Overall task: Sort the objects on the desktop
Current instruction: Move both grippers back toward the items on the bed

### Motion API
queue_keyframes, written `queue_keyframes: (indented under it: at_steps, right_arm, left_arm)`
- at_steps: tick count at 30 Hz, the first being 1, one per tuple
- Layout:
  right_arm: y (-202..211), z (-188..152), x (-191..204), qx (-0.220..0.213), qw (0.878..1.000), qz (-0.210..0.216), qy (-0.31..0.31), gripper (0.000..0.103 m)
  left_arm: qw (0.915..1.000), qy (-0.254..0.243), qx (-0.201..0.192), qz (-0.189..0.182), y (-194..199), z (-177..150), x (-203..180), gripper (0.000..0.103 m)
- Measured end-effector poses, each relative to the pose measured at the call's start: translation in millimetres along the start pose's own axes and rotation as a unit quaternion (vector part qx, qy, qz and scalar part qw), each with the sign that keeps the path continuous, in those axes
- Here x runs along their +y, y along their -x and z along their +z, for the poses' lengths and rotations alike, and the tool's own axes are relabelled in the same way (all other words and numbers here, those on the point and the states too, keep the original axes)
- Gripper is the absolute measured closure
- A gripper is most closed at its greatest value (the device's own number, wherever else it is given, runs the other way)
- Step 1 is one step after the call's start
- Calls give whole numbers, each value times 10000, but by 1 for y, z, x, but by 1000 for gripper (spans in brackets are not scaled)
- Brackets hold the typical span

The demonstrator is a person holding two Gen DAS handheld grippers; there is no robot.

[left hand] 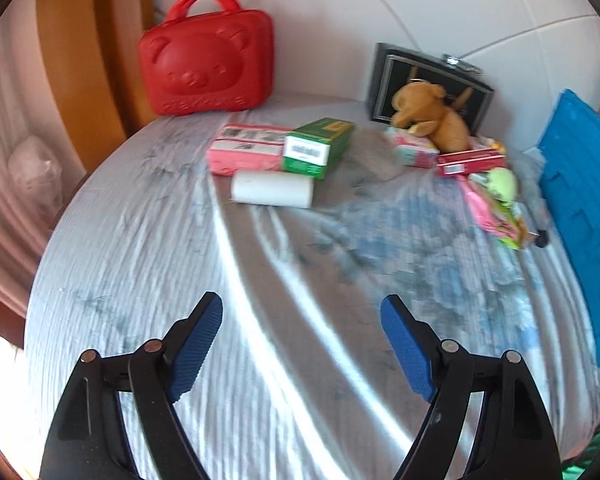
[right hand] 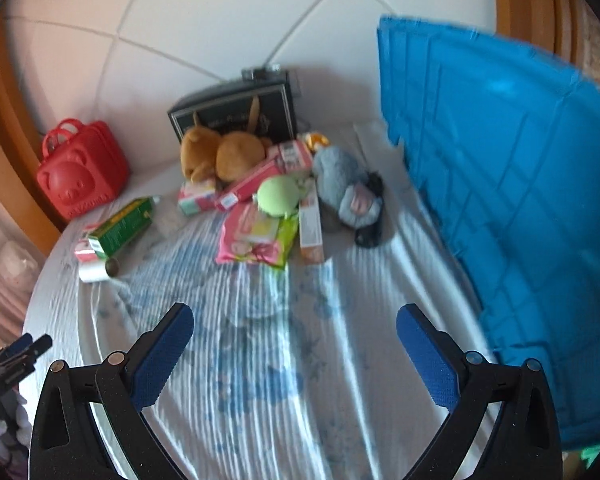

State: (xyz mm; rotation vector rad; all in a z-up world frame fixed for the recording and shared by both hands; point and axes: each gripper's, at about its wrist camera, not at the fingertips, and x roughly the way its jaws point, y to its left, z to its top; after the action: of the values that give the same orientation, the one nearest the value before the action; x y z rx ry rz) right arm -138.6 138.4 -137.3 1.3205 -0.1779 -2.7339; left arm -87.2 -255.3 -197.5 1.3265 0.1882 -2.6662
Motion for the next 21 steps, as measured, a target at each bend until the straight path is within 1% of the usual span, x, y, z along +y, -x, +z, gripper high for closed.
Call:
queue_keyframes:
  at_steps: [3, 5, 7, 9, 11, 14, 17, 19, 21]
  right_arm:
    - [-21, -4, 0, 202, 9995, -64, 218, 0]
    - [-34, 0, -6, 252, 9992, -79, 294, 0]
    - [-46, 4, -14, 300, 9991, -23, 300, 0]
    - [-61, 7, -22, 394, 9988, -108, 282, 0]
    - [-71, 7, -26, 528, 9982, -187, 220, 0]
    - [-82, 7, -30, 656, 9974, -262, 119, 0]
    - [-92, 11, -35, 773, 9962, -401, 31, 0]
    - [-97, 13, -36, 817, 9952, -537, 17, 0]
    - [-103, 14, -36, 878, 9942, -625, -12, 0]
  left_arm:
    - [9990, 72, 268, 358, -25, 11, 15, 21]
    - [9978, 153, 440, 461, -42, 22, 23, 21]
    - [9968, 224, 517, 569, -60, 36, 31, 21]
    - [9958, 325, 583, 630, -77, 51, 37, 21]
    - [9953, 466, 638, 566, -95, 69, 44, 21]
    - [9943, 557, 642, 645, -121, 100, 51, 21]
    - [9946, 453, 613, 697, -150, 128, 56, 21]
    - [9935, 299, 700, 847, -173, 143, 59, 21]
    - [9923, 225, 782, 935, -191, 151, 65, 21]
